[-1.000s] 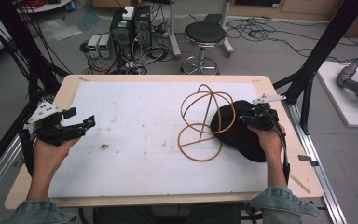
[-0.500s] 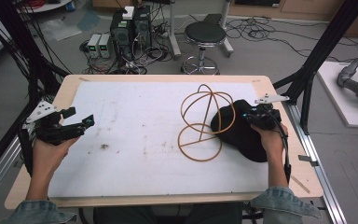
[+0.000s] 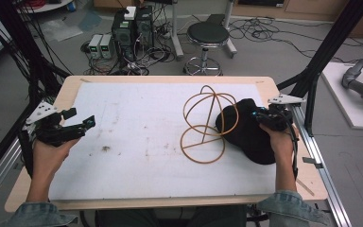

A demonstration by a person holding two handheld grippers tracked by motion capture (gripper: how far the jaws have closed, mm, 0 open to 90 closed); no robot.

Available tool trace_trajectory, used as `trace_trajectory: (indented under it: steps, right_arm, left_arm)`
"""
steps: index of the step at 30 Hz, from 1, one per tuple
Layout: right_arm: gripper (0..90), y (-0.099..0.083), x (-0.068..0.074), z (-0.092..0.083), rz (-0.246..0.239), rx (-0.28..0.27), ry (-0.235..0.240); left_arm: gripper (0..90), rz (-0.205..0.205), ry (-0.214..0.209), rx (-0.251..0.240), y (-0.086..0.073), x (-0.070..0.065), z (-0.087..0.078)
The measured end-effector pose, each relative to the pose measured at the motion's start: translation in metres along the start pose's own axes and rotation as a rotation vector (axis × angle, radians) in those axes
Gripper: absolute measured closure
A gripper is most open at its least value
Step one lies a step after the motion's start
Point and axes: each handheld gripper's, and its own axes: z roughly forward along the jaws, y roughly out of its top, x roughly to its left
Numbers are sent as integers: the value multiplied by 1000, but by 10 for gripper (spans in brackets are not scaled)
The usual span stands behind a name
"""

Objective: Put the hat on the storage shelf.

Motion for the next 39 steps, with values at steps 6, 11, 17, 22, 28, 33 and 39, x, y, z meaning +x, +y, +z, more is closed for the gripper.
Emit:
trace_trajectory:
  steps: [6,11,17,22,28,33,39]
  right_arm:
    - [824,3,-1,-10,16,-48,-9]
    - [824,8,-1,-22,26,-101,-17]
    - [824,13,-2,-35,23,-161,-25]
    - [824,18,-1,-47,24,-206,-37]
    - [823,20,-7,-65,43,-264,-53]
    - [823,21,-11,-81,42,-310,-76]
    - [823,22,-13,-94,47,-353,-92]
  left_arm:
    - [192,3,-2,-3,1,-1,-1]
    - [193,4,-1,-5,2,-1,-1]
    - [192,4,-3,-4,2,-1,-1]
    - [193,5,-5,-1,2,-1,-1]
    - [193,4,-5,-3,1,-1,-2]
    - [193,2,-5,-1,1,-1,-1]
    - [193,4,-8,1,1,-1,-1]
